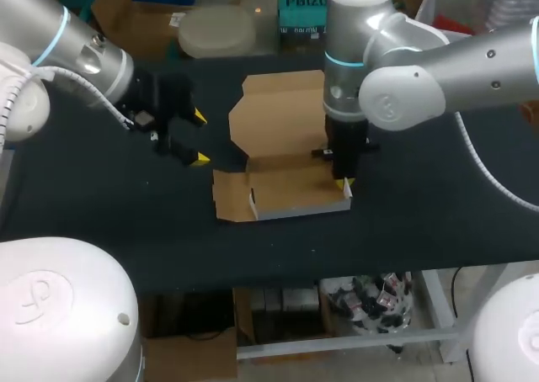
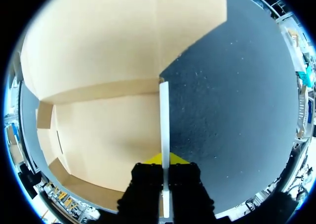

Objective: Assemble the packaging by folding the flat box into shape, placing the metal phone stand inside, and closing the box properly

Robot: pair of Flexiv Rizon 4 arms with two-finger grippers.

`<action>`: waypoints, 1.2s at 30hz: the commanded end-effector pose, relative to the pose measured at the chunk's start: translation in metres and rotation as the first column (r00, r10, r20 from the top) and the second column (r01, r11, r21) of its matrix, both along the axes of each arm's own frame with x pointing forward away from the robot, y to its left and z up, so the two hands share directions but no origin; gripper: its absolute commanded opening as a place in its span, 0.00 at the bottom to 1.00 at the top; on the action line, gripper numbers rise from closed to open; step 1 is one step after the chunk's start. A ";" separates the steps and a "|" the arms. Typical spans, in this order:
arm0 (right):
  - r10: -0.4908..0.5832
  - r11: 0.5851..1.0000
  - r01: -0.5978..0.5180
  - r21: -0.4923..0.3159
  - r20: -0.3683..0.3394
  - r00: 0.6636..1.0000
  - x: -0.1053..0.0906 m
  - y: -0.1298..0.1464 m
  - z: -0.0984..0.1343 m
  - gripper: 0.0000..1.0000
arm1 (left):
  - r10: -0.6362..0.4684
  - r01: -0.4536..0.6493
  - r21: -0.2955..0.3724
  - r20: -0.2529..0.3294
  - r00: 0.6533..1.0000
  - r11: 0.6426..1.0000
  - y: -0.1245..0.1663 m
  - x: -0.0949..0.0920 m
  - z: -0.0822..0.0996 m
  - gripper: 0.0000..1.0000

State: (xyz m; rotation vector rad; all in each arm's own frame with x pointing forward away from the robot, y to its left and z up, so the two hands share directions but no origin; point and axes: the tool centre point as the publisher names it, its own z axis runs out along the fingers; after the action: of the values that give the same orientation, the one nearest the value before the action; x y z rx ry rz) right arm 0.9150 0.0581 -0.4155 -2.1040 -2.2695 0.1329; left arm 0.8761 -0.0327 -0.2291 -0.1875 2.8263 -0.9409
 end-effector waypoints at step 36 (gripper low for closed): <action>0.000 1.000 0.000 -0.004 -0.005 1.000 0.001 0.001 0.001 0.00 | 0.707 -0.903 0.328 -0.706 -0.041 0.276 0.011 -0.019 -0.070 1.00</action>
State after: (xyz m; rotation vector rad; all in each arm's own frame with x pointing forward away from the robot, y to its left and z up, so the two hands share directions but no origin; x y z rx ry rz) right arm 0.9151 0.0581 -0.4155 -2.1040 -2.2694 0.1329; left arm 0.8473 -0.0170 -0.2867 -1.9705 2.4509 -0.9146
